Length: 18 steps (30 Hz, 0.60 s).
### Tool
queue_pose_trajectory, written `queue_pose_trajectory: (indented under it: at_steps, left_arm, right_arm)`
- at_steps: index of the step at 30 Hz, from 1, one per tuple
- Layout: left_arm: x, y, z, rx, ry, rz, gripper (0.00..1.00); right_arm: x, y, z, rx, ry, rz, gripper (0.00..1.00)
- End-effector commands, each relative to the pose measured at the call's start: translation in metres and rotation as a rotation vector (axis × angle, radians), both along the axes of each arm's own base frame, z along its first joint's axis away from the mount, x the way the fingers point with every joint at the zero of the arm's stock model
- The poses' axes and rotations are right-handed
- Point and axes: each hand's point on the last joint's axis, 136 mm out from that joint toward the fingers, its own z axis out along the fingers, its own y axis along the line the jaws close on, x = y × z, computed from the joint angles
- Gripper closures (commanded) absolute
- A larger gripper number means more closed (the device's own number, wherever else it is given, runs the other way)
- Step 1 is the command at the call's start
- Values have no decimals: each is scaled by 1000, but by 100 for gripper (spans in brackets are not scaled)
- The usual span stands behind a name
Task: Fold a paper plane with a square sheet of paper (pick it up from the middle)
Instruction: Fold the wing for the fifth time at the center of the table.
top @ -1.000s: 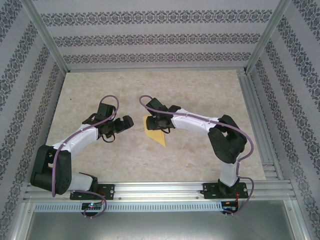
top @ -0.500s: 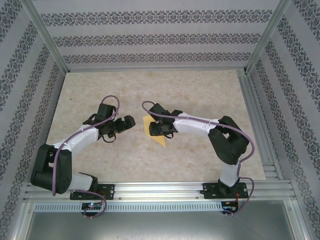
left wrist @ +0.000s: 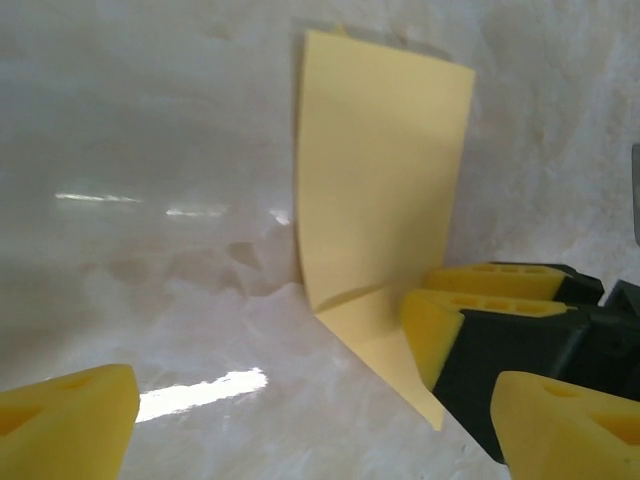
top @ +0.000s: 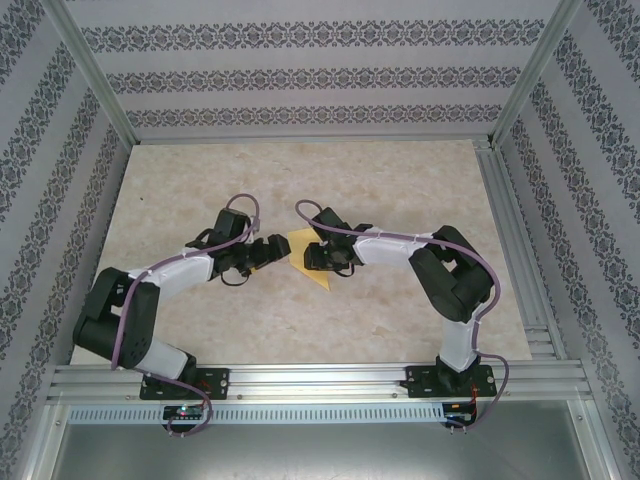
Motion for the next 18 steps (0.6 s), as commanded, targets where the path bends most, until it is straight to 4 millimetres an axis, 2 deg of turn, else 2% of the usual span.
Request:
queue_pose_trajectory:
  at_steps: [1, 5, 10, 15, 18]
  left_arm:
    - [3, -25, 4, -82, -16, -24, 14]
    - [4, -37, -7, -84, 15, -29, 27]
    - [8, -39, -19, -69, 49, 5, 44]
    - [11, -44, -23, -82, 63, 16, 56]
    - [11, -46, -25, -87, 68, 18, 60]
  right_arm:
    - [-11, -7, -19, 33, 69, -26, 61]
    - [-11, -12, -22, 71, 90, -44, 62]
    - [-14, -17, -24, 74, 99, -53, 64]
    - [-14, -20, -26, 71, 101, -56, 64]
    - [-14, -19, -26, 75, 100, -55, 65]
